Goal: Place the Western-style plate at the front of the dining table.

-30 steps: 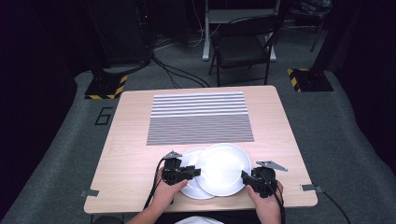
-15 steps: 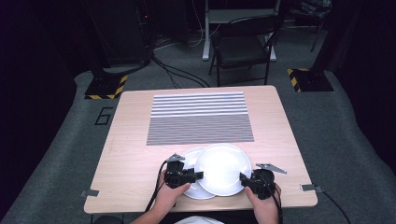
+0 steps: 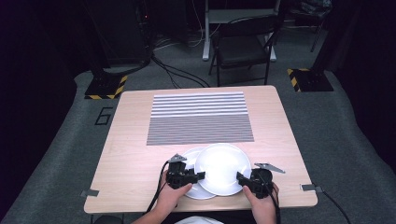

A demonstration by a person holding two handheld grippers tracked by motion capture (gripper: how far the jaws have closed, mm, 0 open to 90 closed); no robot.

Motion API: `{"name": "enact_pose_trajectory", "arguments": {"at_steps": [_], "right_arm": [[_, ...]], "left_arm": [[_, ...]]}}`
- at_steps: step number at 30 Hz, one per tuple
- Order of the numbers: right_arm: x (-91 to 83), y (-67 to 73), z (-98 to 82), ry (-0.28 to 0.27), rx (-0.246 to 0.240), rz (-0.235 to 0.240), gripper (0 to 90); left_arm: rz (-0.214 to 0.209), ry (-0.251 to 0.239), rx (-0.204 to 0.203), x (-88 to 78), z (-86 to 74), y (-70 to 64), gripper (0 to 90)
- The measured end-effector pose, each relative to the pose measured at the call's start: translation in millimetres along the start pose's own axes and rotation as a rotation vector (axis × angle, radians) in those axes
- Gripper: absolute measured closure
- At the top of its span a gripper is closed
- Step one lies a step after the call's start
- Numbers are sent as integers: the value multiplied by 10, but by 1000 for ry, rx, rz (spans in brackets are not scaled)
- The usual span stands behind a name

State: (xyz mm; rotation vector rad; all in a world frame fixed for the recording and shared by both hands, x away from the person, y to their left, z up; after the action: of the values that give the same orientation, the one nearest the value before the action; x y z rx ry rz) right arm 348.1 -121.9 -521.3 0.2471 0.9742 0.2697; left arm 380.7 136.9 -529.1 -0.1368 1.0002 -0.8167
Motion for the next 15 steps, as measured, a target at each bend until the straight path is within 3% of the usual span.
{"name": "enact_pose_trajectory", "arguments": {"at_steps": [15], "right_arm": [[-13, 93, -47, -1, -33, -14, 478]], "left_arm": [[14, 4, -18, -32, 5, 41, 531]]}}
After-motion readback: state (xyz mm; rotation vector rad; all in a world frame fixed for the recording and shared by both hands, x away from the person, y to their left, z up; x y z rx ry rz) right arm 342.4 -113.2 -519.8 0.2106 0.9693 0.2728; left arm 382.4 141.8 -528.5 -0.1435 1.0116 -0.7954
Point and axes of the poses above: each handheld gripper's, and its own axes: x roughly forward along the jaws, z roughly out of its top, y roughly to its left, the point moved 3 cm from there along x, roughly forward along the jaws, and after that the axes turned 10 degrees about y, right-handed, at the moved point
